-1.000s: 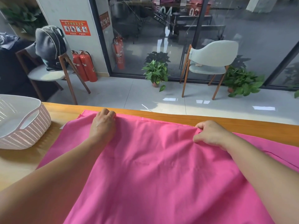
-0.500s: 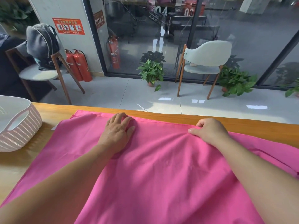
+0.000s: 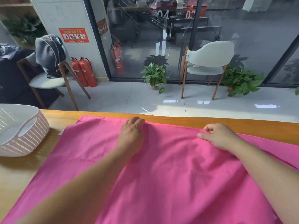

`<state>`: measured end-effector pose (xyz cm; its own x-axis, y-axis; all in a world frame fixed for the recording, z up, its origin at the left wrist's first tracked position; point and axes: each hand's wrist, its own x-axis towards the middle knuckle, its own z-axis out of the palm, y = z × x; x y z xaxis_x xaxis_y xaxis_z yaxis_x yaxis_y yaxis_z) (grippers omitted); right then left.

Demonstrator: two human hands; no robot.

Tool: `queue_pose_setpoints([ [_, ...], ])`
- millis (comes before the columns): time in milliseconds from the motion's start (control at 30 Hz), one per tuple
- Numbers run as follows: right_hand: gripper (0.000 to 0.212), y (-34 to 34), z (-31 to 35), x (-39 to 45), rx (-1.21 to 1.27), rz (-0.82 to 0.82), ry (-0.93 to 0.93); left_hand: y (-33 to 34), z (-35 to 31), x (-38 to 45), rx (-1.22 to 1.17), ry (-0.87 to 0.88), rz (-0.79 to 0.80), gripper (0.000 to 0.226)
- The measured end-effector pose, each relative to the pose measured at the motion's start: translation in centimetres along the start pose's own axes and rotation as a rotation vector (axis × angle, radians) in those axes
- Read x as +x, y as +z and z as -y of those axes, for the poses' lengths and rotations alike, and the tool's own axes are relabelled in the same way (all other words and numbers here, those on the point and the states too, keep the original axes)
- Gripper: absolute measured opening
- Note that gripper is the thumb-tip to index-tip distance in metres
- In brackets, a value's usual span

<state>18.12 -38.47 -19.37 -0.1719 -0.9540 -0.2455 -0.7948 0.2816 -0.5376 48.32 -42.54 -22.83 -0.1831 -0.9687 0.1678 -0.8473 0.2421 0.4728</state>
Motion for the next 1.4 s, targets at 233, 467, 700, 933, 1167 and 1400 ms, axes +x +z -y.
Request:
queue_pose_setpoints([
  [233, 0.021, 1.4, 3.5, -0.7, -0.467, 0.029, 0.083, -7.6, 10.1, 1.9, 0.410, -0.236, 0.141, 0.040],
  [467, 0.035, 6.4, 14.1, -0.2, -0.363, -0.060, -0.364, -10.1, 13.0, 2.8, 0.395, -0.241, 0.219, 0.042],
  [700, 0.034, 14.6, 21.4, 3.0, -0.305, 0.065, -0.418, -12.7, 13.4, 3.9, 0.425, -0.205, 0.326, 0.015],
  [933, 0.016, 13.8, 22.3, 4.1, -0.161, 0.092, -0.351, -14.6, 13.9, 4.1, 0.109, -0.235, 0.201, 0.008],
  [1167, 0.020, 13.6, 20.6, 5.6, -0.261, 0.035, -0.329, -13.4, 16.1, 5.2, 0.169, -0.275, 0.225, 0.009],
  [1400, 0.026, 13.6, 20.3, 6.7, -0.281, 0.029, -0.298, -11.8, 17.4, 5.3, 0.103, -0.350, -0.016, 0.016],
])
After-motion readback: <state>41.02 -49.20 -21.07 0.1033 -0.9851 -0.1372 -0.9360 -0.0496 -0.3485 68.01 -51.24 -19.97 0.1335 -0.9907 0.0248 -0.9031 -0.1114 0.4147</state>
